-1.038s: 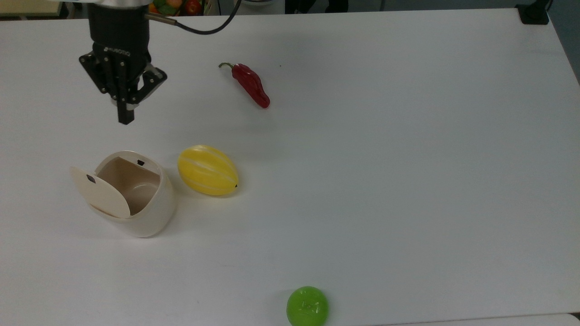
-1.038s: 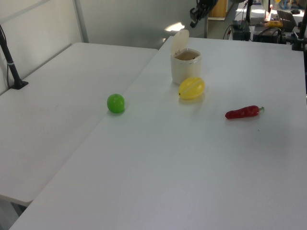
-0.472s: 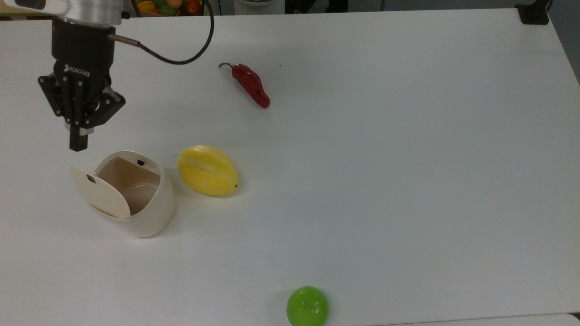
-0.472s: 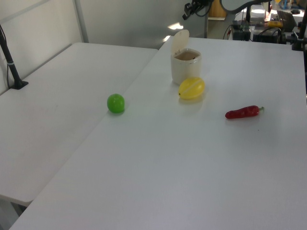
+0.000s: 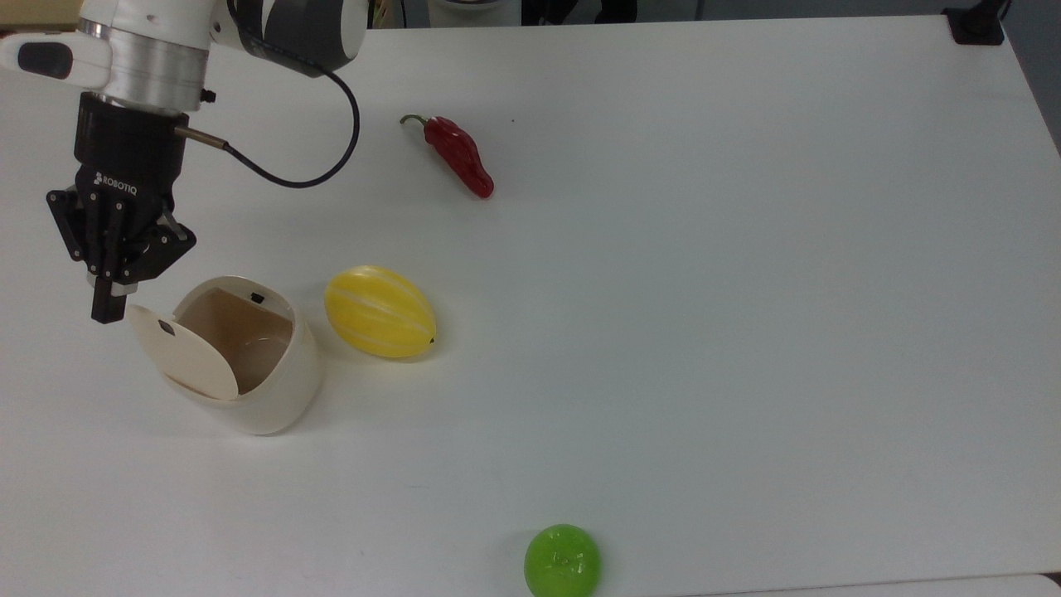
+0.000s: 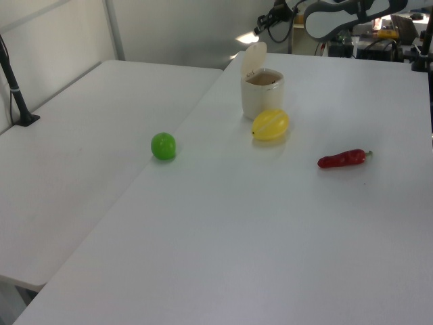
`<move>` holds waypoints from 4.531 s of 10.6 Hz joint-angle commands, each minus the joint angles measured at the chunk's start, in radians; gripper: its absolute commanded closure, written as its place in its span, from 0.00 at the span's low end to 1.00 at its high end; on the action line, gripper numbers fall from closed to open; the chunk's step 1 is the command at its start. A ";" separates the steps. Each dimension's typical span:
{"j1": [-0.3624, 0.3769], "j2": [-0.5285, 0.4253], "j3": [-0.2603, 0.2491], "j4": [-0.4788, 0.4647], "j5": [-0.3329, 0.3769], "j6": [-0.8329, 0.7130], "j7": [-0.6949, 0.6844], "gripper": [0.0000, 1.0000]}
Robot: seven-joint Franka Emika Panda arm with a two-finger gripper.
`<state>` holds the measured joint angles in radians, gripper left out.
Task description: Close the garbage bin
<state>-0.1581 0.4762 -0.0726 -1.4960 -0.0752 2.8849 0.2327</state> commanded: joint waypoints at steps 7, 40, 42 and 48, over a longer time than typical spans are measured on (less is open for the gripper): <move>0.020 -0.010 -0.006 0.003 0.009 -0.142 0.010 1.00; 0.064 -0.016 0.004 -0.015 0.005 -0.518 -0.056 1.00; 0.087 -0.057 0.004 -0.013 0.003 -0.573 -0.056 1.00; 0.231 -0.221 0.004 -0.023 -0.009 -0.935 -0.064 1.00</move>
<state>-0.0026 0.3321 -0.0596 -1.4779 -0.0760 2.0698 0.1901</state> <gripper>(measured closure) 0.991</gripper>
